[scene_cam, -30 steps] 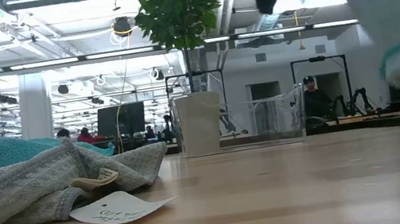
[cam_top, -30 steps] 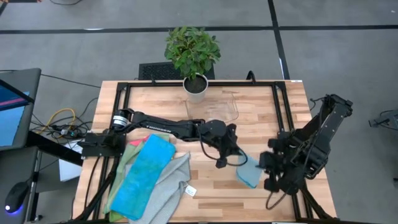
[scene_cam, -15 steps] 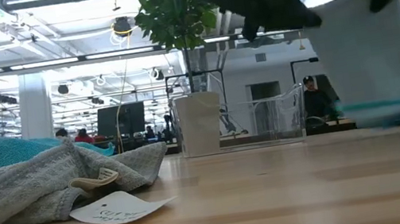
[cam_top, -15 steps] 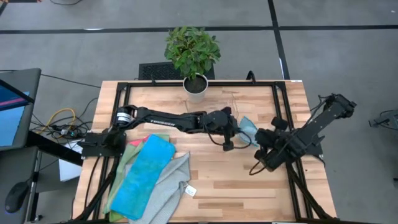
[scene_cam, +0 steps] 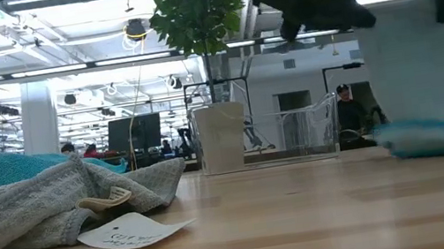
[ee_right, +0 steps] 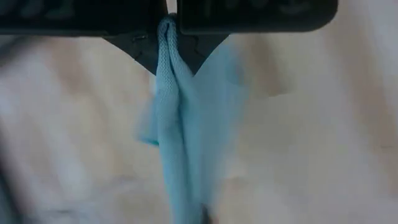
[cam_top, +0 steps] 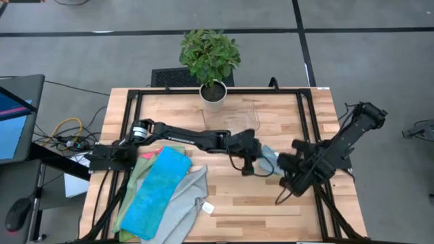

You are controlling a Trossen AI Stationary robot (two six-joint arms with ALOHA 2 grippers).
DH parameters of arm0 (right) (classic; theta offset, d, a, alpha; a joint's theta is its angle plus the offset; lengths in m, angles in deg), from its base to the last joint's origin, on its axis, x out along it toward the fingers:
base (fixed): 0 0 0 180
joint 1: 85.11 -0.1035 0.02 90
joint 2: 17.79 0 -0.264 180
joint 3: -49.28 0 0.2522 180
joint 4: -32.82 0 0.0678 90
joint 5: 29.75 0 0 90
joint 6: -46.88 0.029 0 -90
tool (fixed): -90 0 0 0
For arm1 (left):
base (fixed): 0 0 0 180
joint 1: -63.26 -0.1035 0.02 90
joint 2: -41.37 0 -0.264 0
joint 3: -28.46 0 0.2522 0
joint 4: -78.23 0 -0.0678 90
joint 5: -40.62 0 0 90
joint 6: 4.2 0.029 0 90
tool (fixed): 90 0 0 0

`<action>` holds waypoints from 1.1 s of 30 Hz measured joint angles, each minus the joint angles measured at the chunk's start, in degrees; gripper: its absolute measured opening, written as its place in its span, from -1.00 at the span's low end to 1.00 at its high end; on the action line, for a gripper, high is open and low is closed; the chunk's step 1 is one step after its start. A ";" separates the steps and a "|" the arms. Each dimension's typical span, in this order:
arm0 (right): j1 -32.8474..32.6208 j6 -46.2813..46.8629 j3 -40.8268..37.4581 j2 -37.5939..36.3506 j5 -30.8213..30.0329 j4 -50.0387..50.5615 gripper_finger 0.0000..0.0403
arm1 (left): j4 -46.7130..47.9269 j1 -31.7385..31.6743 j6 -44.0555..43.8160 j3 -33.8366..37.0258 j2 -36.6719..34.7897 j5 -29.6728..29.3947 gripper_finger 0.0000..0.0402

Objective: Fold microfiber towels
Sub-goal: Fold the light blue microfiber cloth

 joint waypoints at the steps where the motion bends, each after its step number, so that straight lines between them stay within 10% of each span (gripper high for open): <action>1: 0.28 1.40 0.06 -0.07 -1.10 2.45 -0.89 | 0.01 -0.52 1.24 -1.00 0.00 -1.06 -1.00; 17: 13.21 -1.49 -3.95 -0.33 -12.98 8.91 -0.89 | 0.72 -7.97 10.41 -6.52 2.62 -4.22 -1.00; 33: -3.16 6.79 -10.45 12.79 -0.33 -28.22 -0.89 | 17.34 6.26 3.85 -6.28 9.84 -6.26 -1.00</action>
